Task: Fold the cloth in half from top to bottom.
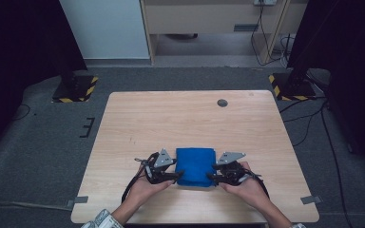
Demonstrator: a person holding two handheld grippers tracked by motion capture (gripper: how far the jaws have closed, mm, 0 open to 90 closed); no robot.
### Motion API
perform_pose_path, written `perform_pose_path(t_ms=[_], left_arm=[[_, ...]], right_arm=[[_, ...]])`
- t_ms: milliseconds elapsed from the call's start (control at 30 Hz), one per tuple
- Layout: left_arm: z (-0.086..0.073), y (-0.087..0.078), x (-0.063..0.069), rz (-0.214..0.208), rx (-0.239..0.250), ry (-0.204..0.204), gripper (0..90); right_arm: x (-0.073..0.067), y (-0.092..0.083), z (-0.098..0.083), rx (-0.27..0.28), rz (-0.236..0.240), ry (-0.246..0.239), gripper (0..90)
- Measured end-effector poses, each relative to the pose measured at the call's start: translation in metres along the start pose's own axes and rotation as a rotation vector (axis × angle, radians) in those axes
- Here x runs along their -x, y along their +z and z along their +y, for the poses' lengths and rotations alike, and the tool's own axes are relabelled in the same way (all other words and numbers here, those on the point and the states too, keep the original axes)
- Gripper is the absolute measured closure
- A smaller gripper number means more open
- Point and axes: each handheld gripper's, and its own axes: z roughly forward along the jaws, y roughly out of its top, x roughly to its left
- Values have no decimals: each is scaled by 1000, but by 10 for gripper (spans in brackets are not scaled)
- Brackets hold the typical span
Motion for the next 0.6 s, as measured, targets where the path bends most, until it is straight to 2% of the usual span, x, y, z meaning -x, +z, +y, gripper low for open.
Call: perform_pose_path(t_ms=[100, 167, 300, 467, 600], left_arm=[[-2, 4, 4, 12, -21, 30, 442], [-1, 3, 3, 25, -8, 26, 392], [3, -2, -6, 55, 32, -10, 292], [10, -10, -22, 87, 67, -80, 172], [13, -12, -37, 110, 44, -109, 127]], right_arm=[[-1, 0, -1, -4, -2, -6, 491], [1, -1, 0, 9, -9, -5, 439], [7, -3, 5, 50, -54, -4, 313], [17, -2, 10, 76, -101, 21, 168], [25, -1, 15, 95, -110, 60, 125]])
